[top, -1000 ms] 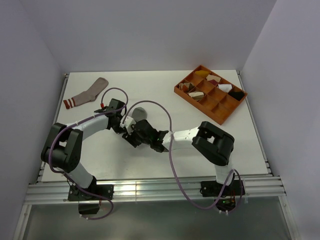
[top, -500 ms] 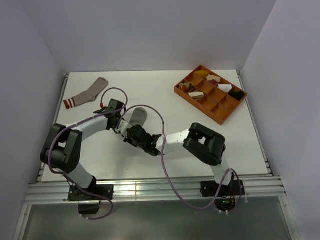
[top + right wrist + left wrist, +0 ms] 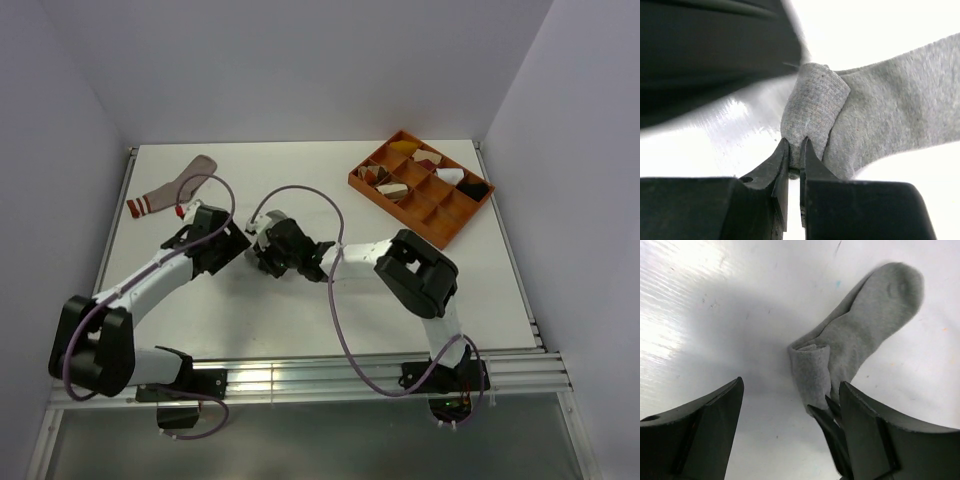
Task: Roll the socks
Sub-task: Roll the sock at the center of the board.
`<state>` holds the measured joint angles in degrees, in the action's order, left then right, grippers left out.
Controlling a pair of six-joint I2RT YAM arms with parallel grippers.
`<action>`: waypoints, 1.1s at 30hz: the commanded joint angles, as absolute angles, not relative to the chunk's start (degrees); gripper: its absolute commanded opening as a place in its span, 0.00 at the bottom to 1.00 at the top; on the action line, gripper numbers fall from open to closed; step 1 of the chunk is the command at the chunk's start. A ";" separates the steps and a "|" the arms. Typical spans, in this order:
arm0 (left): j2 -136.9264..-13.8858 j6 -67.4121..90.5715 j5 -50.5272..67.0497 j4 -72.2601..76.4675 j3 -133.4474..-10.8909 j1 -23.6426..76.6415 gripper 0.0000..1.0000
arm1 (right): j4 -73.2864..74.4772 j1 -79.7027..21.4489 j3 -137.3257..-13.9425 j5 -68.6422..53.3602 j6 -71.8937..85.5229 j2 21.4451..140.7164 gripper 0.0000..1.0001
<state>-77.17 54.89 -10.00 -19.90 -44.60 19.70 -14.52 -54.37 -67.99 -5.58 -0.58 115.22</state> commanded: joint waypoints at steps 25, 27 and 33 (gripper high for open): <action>-72.15 66.18 -4.22 9.92 -23.56 18.63 0.78 | 0.97 -41.75 -81.91 -42.62 14.67 126.82 0.00; -73.03 66.79 -5.01 10.10 -23.64 18.63 0.77 | 0.53 -41.22 -82.09 -43.50 15.12 127.18 0.00; -76.37 67.41 -5.18 11.69 -24.26 18.63 0.74 | 1.23 -40.69 -82.88 -43.85 15.12 127.79 0.00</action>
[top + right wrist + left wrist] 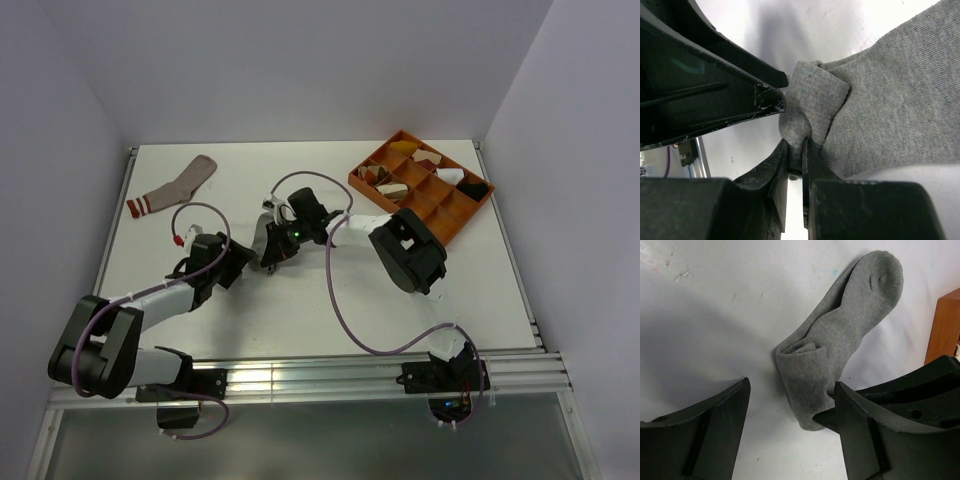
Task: Roll the socks
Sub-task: Roll the sock at the center of the board.
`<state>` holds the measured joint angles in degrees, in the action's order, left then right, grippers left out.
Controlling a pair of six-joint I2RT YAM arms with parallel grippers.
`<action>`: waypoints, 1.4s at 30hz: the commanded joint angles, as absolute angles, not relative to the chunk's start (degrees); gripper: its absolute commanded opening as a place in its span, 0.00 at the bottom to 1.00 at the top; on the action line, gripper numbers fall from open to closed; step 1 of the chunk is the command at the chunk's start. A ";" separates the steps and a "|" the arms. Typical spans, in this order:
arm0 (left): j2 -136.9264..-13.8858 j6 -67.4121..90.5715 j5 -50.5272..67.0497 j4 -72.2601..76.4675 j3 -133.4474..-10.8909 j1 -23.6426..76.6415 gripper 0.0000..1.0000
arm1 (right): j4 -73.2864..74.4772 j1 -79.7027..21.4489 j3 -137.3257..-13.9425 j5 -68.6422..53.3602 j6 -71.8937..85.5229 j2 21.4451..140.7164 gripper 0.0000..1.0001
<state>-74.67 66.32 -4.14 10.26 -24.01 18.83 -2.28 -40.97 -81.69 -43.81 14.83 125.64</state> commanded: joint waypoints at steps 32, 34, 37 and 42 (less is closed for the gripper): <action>-87.01 49.15 -10.55 -15.90 -43.58 20.21 0.00 | -13.61 -40.52 -65.24 -27.52 13.89 109.61 0.42; -87.80 48.43 -10.46 -18.80 -46.22 20.83 0.00 | -16.07 -41.04 -63.29 -24.89 11.88 106.89 0.47; -89.81 46.94 -10.20 -21.70 -49.65 21.97 0.00 | -20.21 -42.18 -59.42 -20.66 9.07 104.16 0.58; -93.69 45.70 -9.14 -24.61 -54.39 23.46 0.00 | -26.00 -46.48 -55.11 -11.70 3.96 101.17 0.67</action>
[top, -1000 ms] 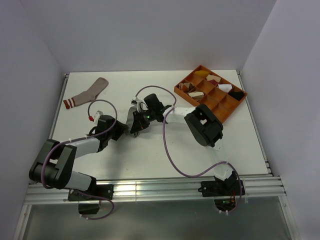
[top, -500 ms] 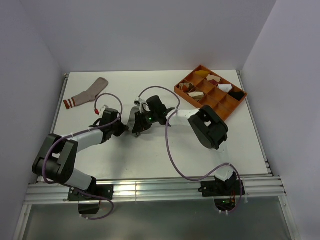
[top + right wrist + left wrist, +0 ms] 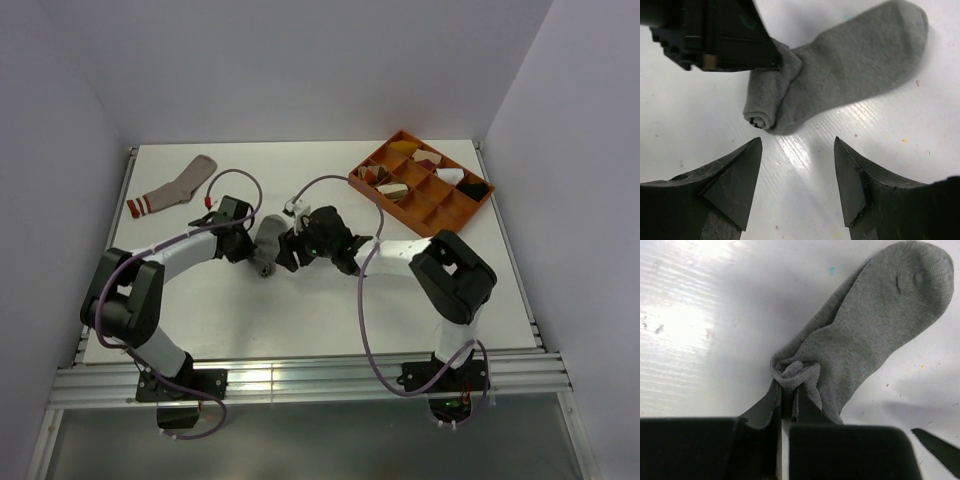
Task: Roll the socks
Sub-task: Roll the sock at the center of the board.
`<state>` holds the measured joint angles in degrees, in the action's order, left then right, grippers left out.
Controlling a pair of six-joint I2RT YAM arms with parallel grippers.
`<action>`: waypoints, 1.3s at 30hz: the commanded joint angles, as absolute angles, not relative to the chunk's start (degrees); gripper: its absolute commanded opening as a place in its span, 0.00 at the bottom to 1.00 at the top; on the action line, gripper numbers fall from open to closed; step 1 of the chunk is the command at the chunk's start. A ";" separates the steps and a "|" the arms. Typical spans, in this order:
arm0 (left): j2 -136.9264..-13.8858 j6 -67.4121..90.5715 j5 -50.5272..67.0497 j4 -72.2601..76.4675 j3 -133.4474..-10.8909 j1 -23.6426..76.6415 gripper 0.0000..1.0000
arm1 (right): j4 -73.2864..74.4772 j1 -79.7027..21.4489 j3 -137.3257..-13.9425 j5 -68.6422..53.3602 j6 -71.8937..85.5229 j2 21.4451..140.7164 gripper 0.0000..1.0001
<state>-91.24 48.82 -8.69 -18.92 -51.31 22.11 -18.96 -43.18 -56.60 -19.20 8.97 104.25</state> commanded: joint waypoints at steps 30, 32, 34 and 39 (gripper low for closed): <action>-98.61 43.86 -4.92 -29.00 -59.59 24.35 0.00 | -29.09 -67.06 -64.42 23.80 -25.75 119.53 0.61; -98.53 43.86 -4.48 -28.92 -59.68 24.35 0.00 | -28.57 -67.32 -64.77 25.13 -26.10 120.93 0.53; -98.35 43.95 -3.87 -28.83 -59.77 24.35 0.00 | -27.52 -67.41 -65.30 26.19 -25.67 121.72 0.45; -96.60 44.03 -3.43 -27.78 -59.77 24.35 0.06 | -25.05 -67.24 -65.22 25.93 -23.21 122.08 0.12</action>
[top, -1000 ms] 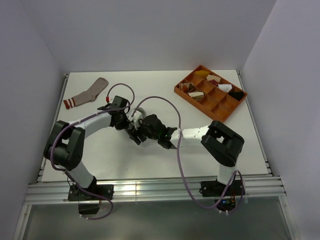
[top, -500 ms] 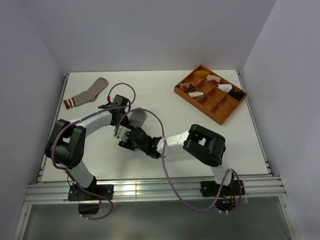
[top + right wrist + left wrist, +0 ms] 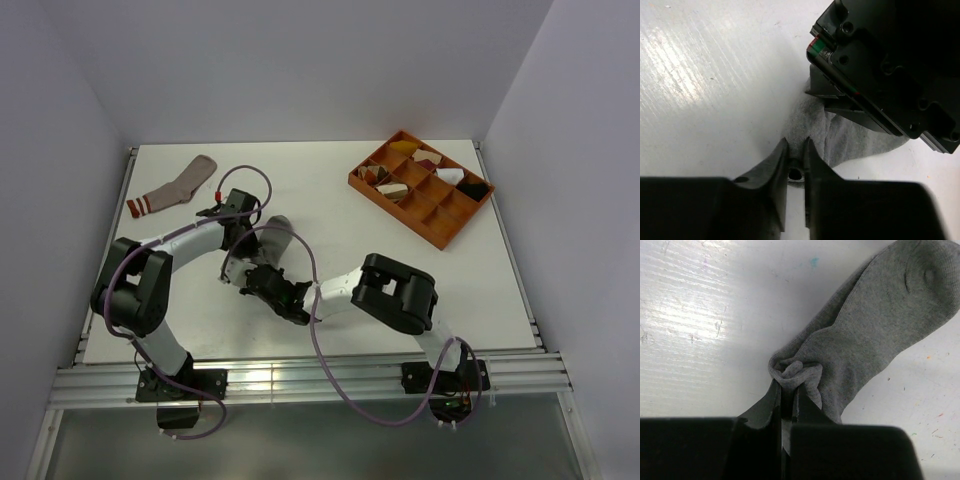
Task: Roll the socks
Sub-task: Roll the sock at the center of the board.
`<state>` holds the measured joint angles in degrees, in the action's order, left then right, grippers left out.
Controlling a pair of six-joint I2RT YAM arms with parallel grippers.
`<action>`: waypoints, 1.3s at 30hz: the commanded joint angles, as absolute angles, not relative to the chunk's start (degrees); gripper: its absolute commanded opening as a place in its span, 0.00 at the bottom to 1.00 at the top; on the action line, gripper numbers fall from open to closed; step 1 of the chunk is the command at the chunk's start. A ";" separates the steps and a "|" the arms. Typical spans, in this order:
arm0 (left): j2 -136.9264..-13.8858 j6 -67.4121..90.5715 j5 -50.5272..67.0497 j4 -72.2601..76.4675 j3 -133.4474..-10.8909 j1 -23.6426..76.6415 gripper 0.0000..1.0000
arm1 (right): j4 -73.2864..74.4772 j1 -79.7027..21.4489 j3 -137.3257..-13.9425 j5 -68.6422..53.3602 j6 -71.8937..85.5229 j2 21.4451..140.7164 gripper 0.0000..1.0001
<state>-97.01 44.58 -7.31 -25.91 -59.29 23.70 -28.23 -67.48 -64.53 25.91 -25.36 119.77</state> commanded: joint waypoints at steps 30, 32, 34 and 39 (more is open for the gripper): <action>-73.38 53.53 -0.63 -3.69 -36.91 14.68 0.71 | 2.63 -47.12 -76.55 -34.35 -4.40 120.41 0.00; -74.35 53.61 1.30 -2.29 -36.57 14.68 0.71 | 3.77 -45.80 -77.34 -36.64 -3.60 121.37 0.00; -74.18 54.23 2.28 -0.54 -34.56 14.68 0.71 | 5.96 -45.09 -79.45 -38.66 -3.69 122.78 0.00; -75.58 54.85 3.87 1.59 -32.87 14.68 0.71 | 11.15 -43.24 -85.59 -43.59 -5.00 126.90 0.00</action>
<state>-74.46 54.68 1.52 -1.89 -33.54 14.83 1.98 -43.57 -83.02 -38.70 -5.15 123.26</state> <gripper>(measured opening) 0.711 0.124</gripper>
